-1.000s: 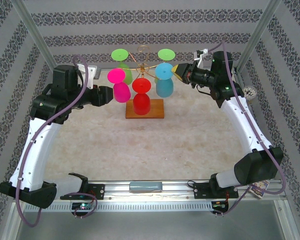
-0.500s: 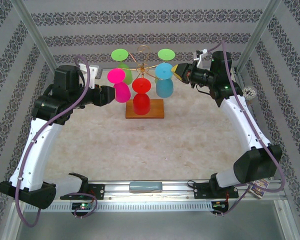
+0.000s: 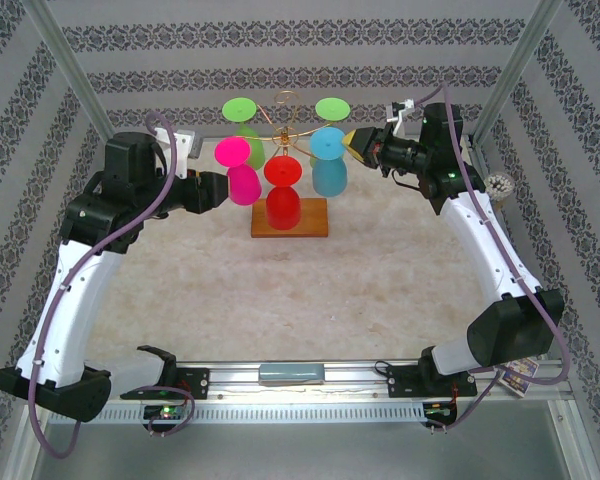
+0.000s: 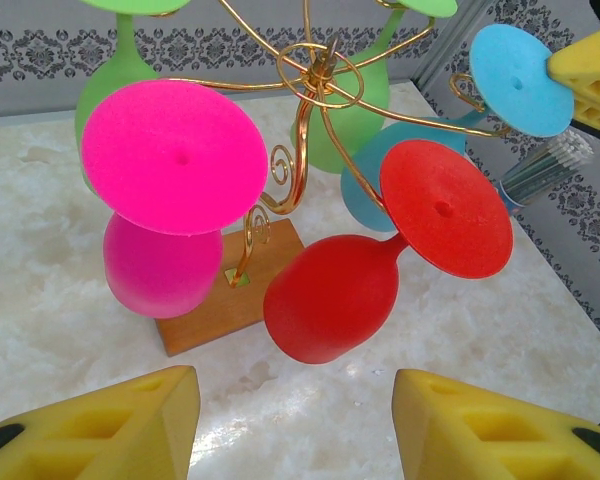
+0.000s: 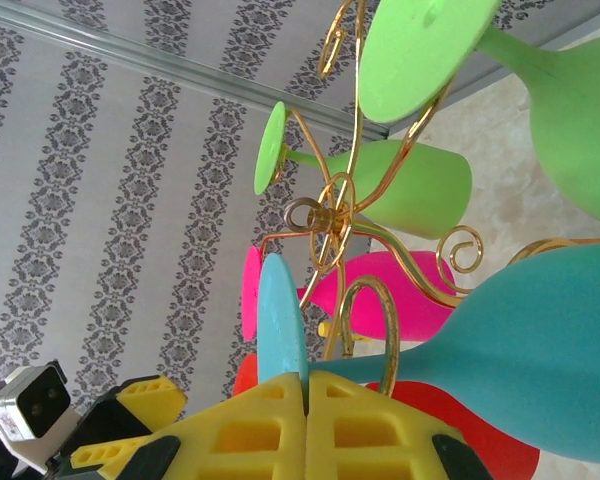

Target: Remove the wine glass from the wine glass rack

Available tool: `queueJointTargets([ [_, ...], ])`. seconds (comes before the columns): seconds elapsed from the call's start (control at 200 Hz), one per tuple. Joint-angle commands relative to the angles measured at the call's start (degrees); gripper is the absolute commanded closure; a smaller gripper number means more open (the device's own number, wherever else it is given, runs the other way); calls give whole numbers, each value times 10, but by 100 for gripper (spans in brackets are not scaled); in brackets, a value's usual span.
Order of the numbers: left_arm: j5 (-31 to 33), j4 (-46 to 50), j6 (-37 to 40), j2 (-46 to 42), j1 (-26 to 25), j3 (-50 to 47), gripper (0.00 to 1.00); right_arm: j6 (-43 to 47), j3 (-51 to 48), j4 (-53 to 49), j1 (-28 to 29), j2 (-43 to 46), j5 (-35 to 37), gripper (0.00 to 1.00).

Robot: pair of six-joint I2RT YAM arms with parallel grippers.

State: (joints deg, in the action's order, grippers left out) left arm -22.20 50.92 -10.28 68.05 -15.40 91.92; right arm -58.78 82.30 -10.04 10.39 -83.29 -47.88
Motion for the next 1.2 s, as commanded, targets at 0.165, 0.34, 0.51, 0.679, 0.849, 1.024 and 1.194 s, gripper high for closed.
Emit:
queueJointTargets([
  [0.165,8,-19,5,-14,-5,-7,46,2,-8,8,21,16,-6,100],
  [0.34,8,-20,6,-16,-6,-9,46,2,-4,6,27,16,-2,100],
  [0.51,4,-23,5,-17,-5,-10,46,2,9,5,31,9,-2,100],
  [0.679,-6,-30,-1,-17,-5,-15,46,1,33,4,31,-9,2,100],
  [0.849,-14,-27,-3,-19,-13,-20,46,0,55,5,31,-28,5,100],
  [1.024,-11,-24,-9,-23,-34,-31,46,-8,69,13,27,-48,9,100],
  [1.194,1,-21,-18,-31,-62,-42,46,-13,81,19,22,-63,11,100],
])
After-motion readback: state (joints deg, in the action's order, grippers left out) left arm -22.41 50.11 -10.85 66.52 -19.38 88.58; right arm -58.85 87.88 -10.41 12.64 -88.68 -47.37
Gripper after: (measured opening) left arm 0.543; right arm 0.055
